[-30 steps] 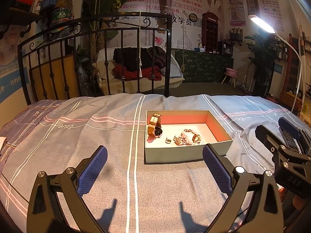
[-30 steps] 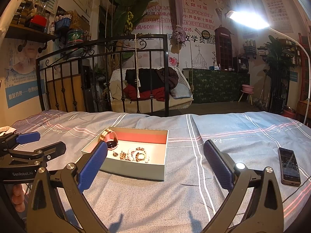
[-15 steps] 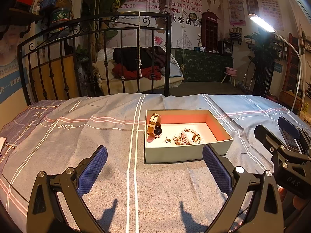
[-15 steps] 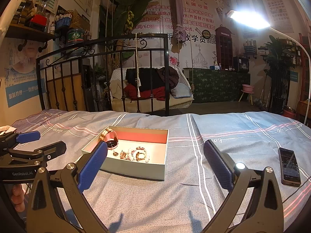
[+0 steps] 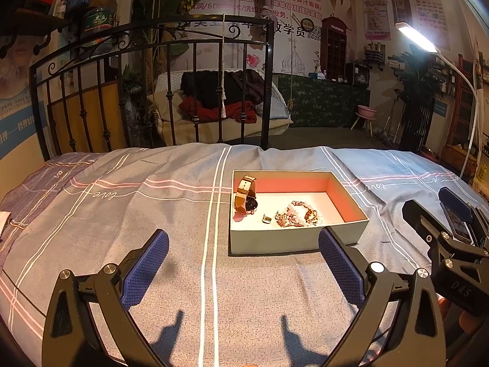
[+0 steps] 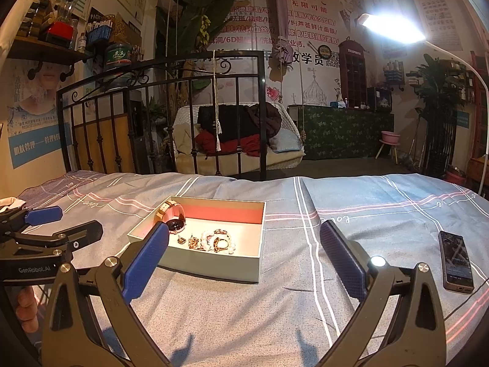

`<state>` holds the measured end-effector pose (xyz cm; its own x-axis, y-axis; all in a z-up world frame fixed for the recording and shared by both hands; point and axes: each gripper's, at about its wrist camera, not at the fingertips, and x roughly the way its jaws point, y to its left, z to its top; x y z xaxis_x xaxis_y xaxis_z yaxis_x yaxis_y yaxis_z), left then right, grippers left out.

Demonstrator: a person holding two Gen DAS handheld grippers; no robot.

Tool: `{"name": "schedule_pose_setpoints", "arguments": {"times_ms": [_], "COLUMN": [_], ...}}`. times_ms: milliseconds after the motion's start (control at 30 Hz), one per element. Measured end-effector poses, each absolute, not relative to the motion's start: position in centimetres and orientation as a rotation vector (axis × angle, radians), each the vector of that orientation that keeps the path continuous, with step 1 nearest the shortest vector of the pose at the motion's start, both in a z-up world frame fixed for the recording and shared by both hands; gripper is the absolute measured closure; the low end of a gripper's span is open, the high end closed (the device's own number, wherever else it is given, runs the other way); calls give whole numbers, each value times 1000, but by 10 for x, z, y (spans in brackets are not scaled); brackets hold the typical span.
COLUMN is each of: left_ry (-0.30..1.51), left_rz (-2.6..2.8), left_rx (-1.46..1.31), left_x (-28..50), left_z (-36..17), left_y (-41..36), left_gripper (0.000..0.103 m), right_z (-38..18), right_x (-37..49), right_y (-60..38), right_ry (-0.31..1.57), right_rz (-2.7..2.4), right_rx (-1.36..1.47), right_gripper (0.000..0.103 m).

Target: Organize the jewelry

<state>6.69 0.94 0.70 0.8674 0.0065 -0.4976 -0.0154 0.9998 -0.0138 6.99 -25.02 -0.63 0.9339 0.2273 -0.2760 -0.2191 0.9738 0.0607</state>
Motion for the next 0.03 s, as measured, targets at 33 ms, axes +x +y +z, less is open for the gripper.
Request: {"name": "schedule_pose_setpoints", "arguments": {"times_ms": [33], "left_ry": [526], "left_rz": [9], "left_rx": [-19], "left_x": [68], "left_z": [6], "left_y": [9], "left_gripper": [6], "right_z": [-6], "right_x": [69], "right_y": [-250], "right_ry": [286], "right_rz": [228], "right_rx": [29], "right_gripper": [5]}}
